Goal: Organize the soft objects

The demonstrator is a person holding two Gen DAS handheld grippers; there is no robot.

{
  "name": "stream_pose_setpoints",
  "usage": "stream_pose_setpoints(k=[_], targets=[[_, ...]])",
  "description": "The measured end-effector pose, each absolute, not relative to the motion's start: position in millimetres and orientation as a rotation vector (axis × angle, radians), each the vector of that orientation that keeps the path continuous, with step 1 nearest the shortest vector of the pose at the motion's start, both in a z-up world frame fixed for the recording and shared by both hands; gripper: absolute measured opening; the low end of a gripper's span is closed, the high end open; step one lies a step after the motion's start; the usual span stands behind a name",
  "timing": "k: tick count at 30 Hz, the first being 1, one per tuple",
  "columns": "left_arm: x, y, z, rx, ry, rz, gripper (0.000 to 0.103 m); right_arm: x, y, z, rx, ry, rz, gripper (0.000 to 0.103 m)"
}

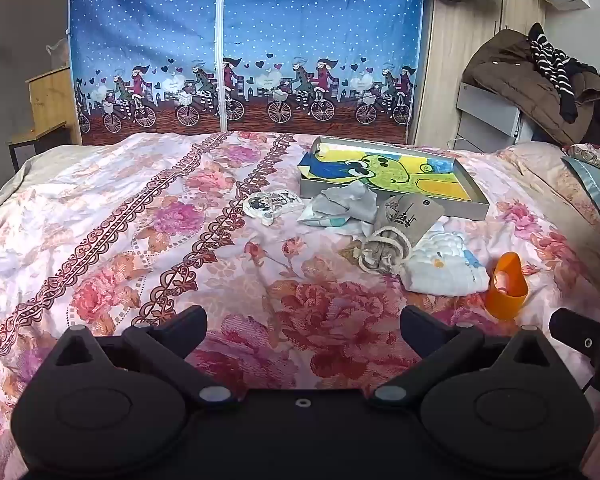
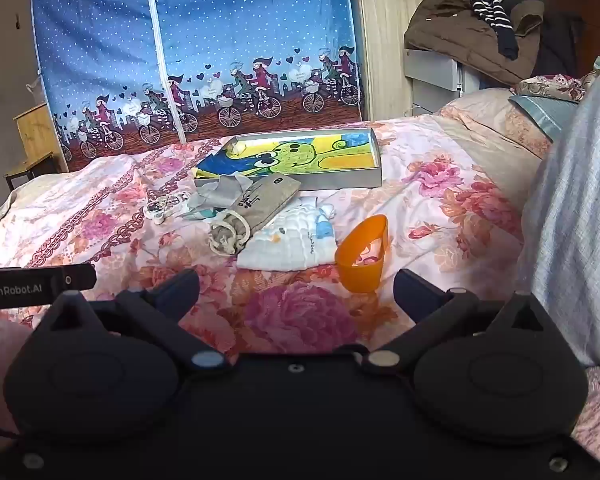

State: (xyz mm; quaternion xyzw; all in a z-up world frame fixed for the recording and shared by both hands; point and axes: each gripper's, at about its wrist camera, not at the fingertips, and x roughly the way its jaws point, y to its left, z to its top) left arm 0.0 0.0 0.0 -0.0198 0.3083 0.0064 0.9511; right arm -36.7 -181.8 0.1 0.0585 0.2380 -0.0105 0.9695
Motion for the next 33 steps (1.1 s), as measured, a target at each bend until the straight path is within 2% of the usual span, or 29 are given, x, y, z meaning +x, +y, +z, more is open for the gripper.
stream_pose_setpoints(k=[33], targets=[[0.8,-0.1,-0.5,-0.041,0.636,0.008,0.102,-35.1,-181.3,-0.5,0.124,0.486,-0.02,0.103]])
